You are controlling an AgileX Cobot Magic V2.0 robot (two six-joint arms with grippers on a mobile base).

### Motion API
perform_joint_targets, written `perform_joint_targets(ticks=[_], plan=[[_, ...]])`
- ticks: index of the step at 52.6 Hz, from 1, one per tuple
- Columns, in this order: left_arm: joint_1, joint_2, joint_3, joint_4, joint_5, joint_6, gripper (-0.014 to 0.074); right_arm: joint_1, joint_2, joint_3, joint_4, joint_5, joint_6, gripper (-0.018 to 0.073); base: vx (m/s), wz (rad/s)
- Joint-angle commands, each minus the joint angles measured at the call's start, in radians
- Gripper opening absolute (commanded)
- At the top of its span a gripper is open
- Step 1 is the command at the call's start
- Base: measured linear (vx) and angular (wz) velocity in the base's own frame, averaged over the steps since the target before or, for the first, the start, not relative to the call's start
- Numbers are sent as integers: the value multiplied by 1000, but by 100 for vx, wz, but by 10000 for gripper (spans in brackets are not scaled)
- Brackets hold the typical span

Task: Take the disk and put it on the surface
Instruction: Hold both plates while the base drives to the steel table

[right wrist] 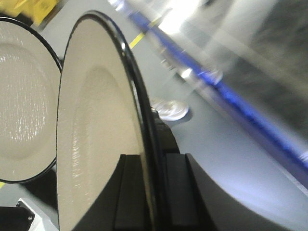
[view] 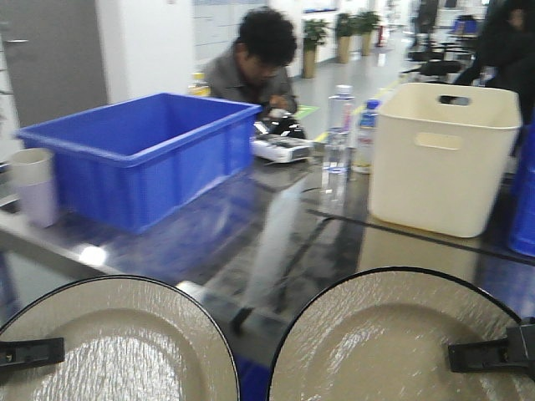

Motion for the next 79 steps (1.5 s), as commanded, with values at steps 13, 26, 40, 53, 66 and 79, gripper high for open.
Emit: perform_joint_targets(ticks=[13,26,40,53,66,79], plan=[[-6,-21,-30,-132,20,-10,-5,0,-16,-32,108,-23,4,-9,34,-63],[-6,-21,-30,-132,20,-10,-5,0,-16,-32,108,-23,4,-9,26,-54],[-6,-21,-30,-132,20,-10,-5,0,-16,-32,108,-23,4,-9,18,-42],[-6,-21,-30,-132,20,-10,-5,0,-16,-32,108,-23,4,-9,8,-26],[-6,-21,-30,-132,20,-10,-5,0,-16,-32,108,-23,4,-9,2,-8],[-6,-21,-30,-132,20,-10,-5,0,-16,-32,108,-23,4,-9,0,0]])
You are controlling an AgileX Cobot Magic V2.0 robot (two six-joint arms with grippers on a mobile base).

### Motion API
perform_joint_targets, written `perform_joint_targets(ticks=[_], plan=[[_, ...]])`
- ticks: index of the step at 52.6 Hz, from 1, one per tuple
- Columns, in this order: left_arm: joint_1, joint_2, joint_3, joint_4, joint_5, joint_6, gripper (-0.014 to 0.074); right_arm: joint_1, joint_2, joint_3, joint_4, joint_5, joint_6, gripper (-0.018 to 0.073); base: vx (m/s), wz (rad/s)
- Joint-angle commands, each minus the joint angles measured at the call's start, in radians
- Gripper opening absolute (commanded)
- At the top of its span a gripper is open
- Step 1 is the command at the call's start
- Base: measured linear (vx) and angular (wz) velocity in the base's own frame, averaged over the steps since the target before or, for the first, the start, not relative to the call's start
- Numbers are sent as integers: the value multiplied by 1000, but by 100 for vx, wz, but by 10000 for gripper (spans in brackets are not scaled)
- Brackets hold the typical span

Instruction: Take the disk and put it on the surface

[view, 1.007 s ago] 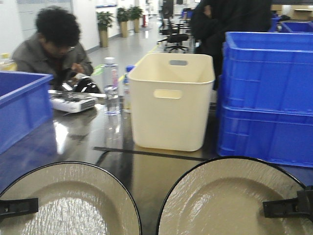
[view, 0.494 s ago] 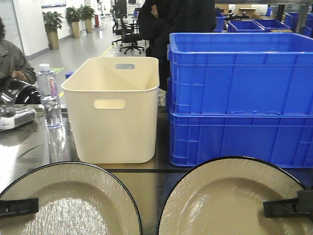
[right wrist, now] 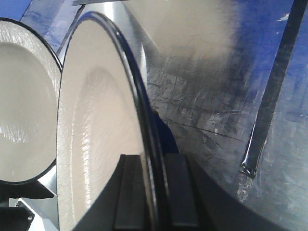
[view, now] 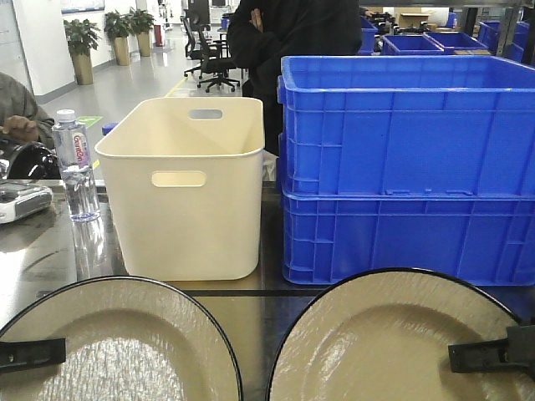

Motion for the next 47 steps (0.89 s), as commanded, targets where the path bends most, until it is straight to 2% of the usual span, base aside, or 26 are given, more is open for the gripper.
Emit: perform_joint_targets(ticks=[1,32,40,47], plan=[[-6,-22,-30,-132,19,-10,-5,0,-16,-32,108,-23,4,-9,0,0],[-6,-22,-30,-152,16,-11,-5,0,-16,-32,109,-45,4,-9,0,0],[-6,-22,-30,-214,-14,-10,-5,0,-16,-32,114,-83,0,-9,0,0],[-6,-19,-30,-225,-65,-3,-5,0,-16,-32,180,-155,1,-9,0,0]])
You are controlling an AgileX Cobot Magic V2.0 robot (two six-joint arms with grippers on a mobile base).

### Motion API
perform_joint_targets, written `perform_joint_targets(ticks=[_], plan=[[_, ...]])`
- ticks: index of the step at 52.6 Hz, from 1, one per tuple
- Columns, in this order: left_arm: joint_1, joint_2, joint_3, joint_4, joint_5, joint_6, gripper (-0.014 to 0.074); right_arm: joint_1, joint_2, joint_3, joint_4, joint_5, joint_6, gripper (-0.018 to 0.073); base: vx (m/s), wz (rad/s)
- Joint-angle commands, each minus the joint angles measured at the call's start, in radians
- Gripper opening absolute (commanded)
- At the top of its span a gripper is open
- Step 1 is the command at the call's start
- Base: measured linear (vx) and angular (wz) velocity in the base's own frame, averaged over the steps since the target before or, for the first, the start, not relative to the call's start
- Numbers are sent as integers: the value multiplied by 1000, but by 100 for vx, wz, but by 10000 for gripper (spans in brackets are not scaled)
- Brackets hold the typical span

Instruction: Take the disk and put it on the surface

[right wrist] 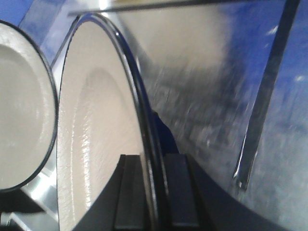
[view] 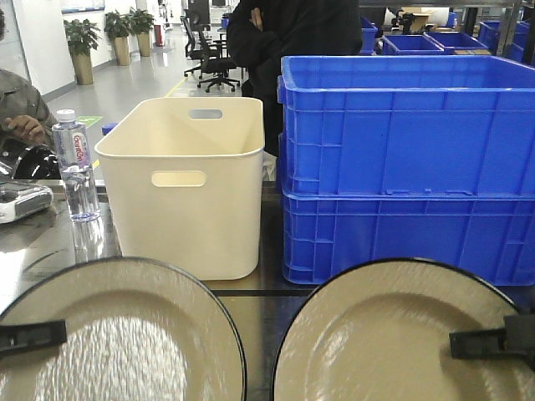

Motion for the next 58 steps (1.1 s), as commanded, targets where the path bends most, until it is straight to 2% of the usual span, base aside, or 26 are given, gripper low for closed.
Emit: perform_joint_targets(ticks=[1,12,16,27,40,47,53,58], plan=[[-6,-17,-30,-136,-27,-5,-5,0,-16,-32,180,-95,1,-9,0,0],[-8,52,-30,-132,-64,13,-5,0,-16,-32,342,-175,-14,-9,0,0],[-28,103,-30,-147,-76,16,-5,0,-16,-32,408,-179,-48,-9,0,0],[-168,235,-34,-280,-117,128,-2,0,-16,-32,573,-191,-129,-9,0,0],[-331,355,-34,-425,-324,233,4,0,-16,-32,569,-196,-139,-9,0,0],[-369,385,-34,-437,-381,271,35,0,-16,-32,569,-199,-139,-9,0,0],[-387,398,-34,-434,-401,309,106,0,-16,-32,568,-199,-139,-9,0,0],[-398,400,-34,-433,-408,318,206,0,-16,-32,568,-199,-139,-9,0,0]])
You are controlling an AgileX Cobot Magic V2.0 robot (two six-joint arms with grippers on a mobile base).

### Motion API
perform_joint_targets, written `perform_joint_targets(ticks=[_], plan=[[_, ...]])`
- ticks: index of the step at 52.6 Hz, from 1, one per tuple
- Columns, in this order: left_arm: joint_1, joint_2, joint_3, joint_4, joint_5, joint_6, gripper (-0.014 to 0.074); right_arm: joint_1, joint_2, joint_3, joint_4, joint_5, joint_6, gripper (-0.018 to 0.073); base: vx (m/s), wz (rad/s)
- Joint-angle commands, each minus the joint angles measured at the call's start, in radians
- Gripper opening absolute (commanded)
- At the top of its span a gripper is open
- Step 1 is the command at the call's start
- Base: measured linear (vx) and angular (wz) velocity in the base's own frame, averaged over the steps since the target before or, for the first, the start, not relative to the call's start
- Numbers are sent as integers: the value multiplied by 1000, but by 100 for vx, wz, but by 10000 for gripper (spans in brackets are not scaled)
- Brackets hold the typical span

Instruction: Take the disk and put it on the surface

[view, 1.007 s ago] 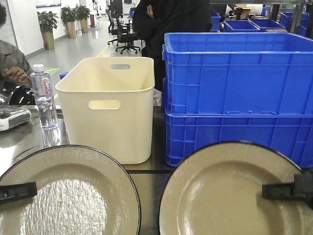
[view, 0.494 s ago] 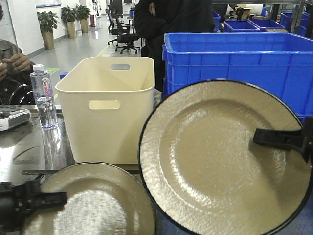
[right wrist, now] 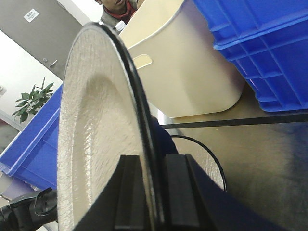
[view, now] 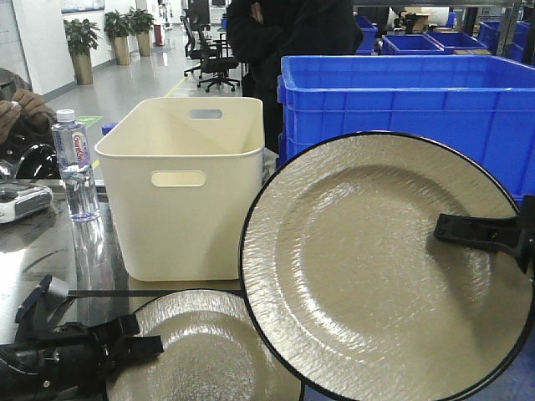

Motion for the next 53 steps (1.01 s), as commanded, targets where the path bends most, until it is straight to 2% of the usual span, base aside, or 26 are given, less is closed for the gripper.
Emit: perform_joint_targets(ticks=[1,10,16,21,31,35,39,44,48,53], plan=[[-19,-23,-33,-32,8,47,225,0,-16,-35,124,-21,-2,-9,0,0],[-21,-23,-33,-12,15,142,438,0,-16,-35,124,-16,-1,-9,0,0],[-21,-24,-33,15,-11,232,537,0,-16,-35,124,-13,-1,-9,0,0],[-21,-35,-33,38,-77,287,570,0,-16,-35,123,-11,-1,-9,0,0],[-21,-112,-33,55,-203,338,568,0,-16,-35,103,-10,-1,-9,0,0],[-21,-171,-33,66,-228,387,566,0,-16,-35,92,-20,-1,-9,0,0],[-21,-243,-33,96,-233,420,544,0,-7,-35,97,-27,1,-9,0,0],[-21,-354,-33,146,-251,419,454,6,19,-35,101,-40,6,-9,0,0],[-21,-455,-33,185,-265,409,304,35,52,-35,101,-60,6,-9,0,0],[-21,-568,-32,203,-304,361,52,100,120,-35,107,-98,6,-9,0,0]])
